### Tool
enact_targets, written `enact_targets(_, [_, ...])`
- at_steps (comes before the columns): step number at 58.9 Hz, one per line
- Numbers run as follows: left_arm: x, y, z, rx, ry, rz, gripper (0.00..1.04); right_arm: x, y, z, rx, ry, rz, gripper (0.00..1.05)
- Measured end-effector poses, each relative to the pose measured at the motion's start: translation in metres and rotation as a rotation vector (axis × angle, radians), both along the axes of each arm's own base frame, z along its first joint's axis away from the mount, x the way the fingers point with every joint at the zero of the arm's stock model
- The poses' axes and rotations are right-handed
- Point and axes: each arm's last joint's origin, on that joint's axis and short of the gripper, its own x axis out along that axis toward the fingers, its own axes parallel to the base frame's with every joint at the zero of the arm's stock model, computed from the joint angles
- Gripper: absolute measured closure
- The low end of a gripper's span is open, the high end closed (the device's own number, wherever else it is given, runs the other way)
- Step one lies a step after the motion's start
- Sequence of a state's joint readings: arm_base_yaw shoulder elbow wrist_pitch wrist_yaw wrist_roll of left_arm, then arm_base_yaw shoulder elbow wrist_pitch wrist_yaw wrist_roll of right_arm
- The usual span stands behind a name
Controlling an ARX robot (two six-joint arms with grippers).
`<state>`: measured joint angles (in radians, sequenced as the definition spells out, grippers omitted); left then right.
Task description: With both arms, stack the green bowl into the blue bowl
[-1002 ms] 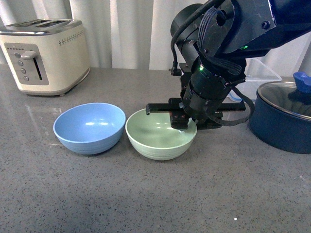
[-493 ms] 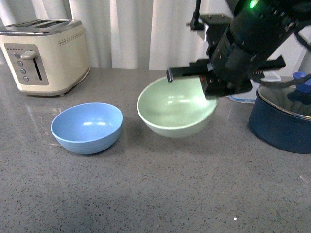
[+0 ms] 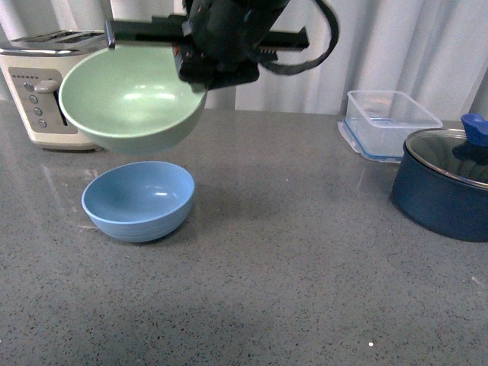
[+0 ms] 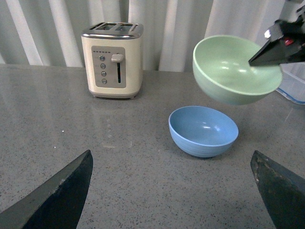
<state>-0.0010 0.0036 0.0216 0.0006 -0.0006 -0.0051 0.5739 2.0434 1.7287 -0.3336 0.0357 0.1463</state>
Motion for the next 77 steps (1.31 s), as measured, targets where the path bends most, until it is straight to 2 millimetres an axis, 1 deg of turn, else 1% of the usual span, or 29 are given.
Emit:
enact_targets(5, [0.000, 0.000, 0.000, 0.000, 0.000, 0.000, 0.07, 0.010, 0.009, -0.017, -0.016, 0.031, 0.002, 1.04])
enact_targets(11, [0.000, 0.000, 0.000, 0.000, 0.000, 0.000, 0.07, 0.018, 0.015, -0.034, -0.030, 0.062, 0.002, 1.04])
enact_targets(18, [0.000, 0.000, 0.000, 0.000, 0.000, 0.000, 0.07, 0.026, 0.019, -0.044, -0.042, 0.084, 0.000, 1.04])
enact_targets(25, [0.000, 0.000, 0.000, 0.000, 0.000, 0.000, 0.07, 0.031, 0.023, -0.050, -0.049, 0.097, -0.001, 1.04])
enact_targets(37, [0.000, 0.000, 0.000, 0.000, 0.000, 0.000, 0.07, 0.032, 0.030, -0.062, -0.075, 0.118, 0.008, 1.03])
enact_targets(41, [0.000, 0.000, 0.000, 0.000, 0.000, 0.000, 0.07, 0.032, 0.031, -0.064, -0.081, 0.124, 0.008, 0.95])
enact_targets(44, [0.000, 0.000, 0.000, 0.000, 0.000, 0.000, 0.07, 0.032, 0.031, -0.064, -0.080, 0.124, 0.008, 0.84])
enact_targets(46, [0.000, 0.000, 0.000, 0.000, 0.000, 0.000, 0.07, 0.032, 0.031, -0.064, -0.076, 0.120, 0.008, 0.79])
enact_targets(49, [0.000, 0.000, 0.000, 0.000, 0.000, 0.000, 0.07, 0.031, 0.028, -0.061, -0.049, 0.102, 0.006, 0.69])
enact_targets(50, [0.000, 0.000, 0.000, 0.000, 0.000, 0.000, 0.07, 0.030, 0.024, -0.059, -0.029, 0.091, 0.003, 0.63])
enact_targets(52, [0.000, 0.000, 0.000, 0.000, 0.000, 0.000, 0.07, 0.028, 0.019, -0.054, 0.005, 0.079, -0.002, 0.58])
enact_targets(53, [0.000, 0.000, 0.000, 0.000, 0.000, 0.000, 0.07, 0.025, 0.013, -0.049, 0.050, 0.050, -0.001, 0.53])
enact_targets(55, [0.000, 0.000, 0.000, 0.000, 0.000, 0.000, 0.07, 0.020, 0.004, -0.039, 0.116, -0.016, -0.002, 0.46])
enact_targets(58, [0.000, 0.000, 0.000, 0.000, 0.000, 0.001, 0.07, 0.015, -0.003, -0.026, 0.168, -0.089, -0.011, 0.38])
enact_targets(59, [0.000, 0.000, 0.000, 0.000, 0.000, 0.001, 0.07, 0.013, -0.006, -0.019, 0.190, -0.119, -0.015, 0.35])
enact_targets(60, [0.000, 0.000, 0.000, 0.000, 0.000, 0.001, 0.07, 0.011, -0.008, -0.011, 0.194, -0.178, -0.044, 0.34])
enact_targets(63, [0.000, 0.000, 0.000, 0.000, 0.000, 0.000, 0.07, 0.006, -0.017, 0.001, 0.181, -0.356, -0.156, 0.40])
enact_targets(64, [0.000, 0.000, 0.000, 0.000, -0.001, 0.000, 0.07, 0.003, -0.024, 0.006, 0.176, -0.440, -0.232, 0.43])
enact_targets(67, [0.000, 0.000, 0.000, 0.000, -0.001, -0.001, 0.07, -0.008, -0.039, 0.008, 0.150, -0.564, -0.350, 0.51])
enact_targets(68, [0.000, 0.000, 0.000, 0.000, -0.001, -0.001, 0.07, -0.013, -0.048, 0.008, 0.148, -0.603, -0.395, 0.54])
enact_targets(69, [0.000, 0.000, 0.000, 0.000, -0.001, 0.000, 0.07, -0.020, -0.057, 0.006, 0.141, -0.636, -0.429, 0.58])
enact_targets(70, [0.000, 0.000, 0.000, 0.000, 0.000, 0.001, 0.07, -0.023, -0.061, 0.005, 0.144, -0.647, -0.438, 0.59])
enact_targets(72, [0.000, 0.000, 0.000, 0.000, -0.001, 0.001, 0.07, -0.035, -0.079, -0.002, 0.136, -0.680, -0.463, 0.67])
enact_targets(76, [0.000, 0.000, 0.000, 0.000, -0.002, 0.001, 0.07, -0.059, -0.111, -0.019, 0.113, -0.692, -0.471, 0.81])
enact_targets(77, [0.000, 0.000, 0.000, 0.000, -0.002, 0.001, 0.07, -0.062, -0.115, -0.022, 0.110, -0.690, -0.470, 0.82])
